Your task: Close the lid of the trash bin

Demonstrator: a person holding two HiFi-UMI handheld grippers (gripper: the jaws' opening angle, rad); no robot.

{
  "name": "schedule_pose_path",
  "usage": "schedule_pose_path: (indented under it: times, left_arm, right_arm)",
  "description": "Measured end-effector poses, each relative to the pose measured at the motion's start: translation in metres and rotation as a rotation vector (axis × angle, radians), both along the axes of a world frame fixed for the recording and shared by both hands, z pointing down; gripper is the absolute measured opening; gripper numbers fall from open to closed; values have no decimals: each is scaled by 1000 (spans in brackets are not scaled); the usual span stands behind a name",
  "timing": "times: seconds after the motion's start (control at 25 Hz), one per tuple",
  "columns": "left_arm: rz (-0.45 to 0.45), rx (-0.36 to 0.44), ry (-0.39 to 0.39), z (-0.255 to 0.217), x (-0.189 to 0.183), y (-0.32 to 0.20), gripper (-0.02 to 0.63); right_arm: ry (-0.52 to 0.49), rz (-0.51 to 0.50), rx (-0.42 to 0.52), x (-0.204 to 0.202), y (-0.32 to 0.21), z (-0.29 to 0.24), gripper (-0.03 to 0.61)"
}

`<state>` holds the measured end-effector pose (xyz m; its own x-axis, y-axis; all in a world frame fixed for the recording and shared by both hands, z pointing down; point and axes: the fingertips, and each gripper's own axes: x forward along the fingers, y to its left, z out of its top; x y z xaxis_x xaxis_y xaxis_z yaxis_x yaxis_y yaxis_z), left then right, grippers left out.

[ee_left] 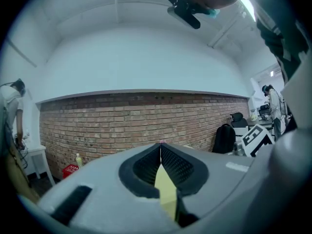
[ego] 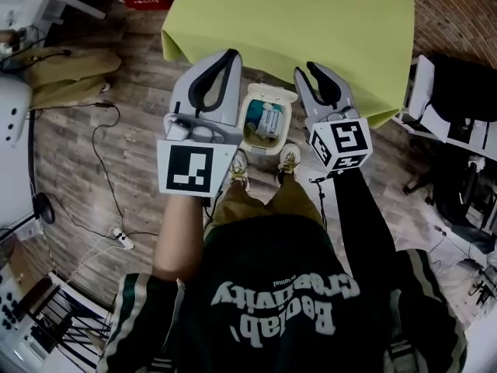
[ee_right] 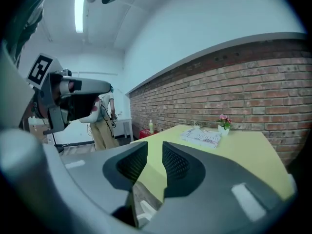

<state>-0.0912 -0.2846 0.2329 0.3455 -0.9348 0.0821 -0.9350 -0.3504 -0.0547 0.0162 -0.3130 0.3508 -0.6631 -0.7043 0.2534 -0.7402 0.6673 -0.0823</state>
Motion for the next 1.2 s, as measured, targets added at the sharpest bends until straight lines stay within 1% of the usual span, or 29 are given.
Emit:
schedule_pose_path:
  times: [0.16,0.48,0.6,0.84,1.08,1.2]
  left_arm:
    - [-20,-5,-8,13,-5,-6,11]
    - [-21,-60,-28,51,-20,-8,8]
    - [-23,-65,-16,60,-26,-9,8]
    - [-16,-43,15,69,-28,-11,8]
    - [-12,-80,49,88,-30,-14,8]
    - [-9,-84,44,96,-32,-19,8]
  right_arm:
    - [17,-39,-65,-10,-7,38,109]
    - [8,-59,-200,-26,-5,98,110]
    - [22,-55,-250,-30,-5,125,106]
    - [75,-25,-316,-29,-6,182,110]
    - [114,-8,-400,-33,-12,235,109]
    - [122,-5,-451,-36,-18,258,109]
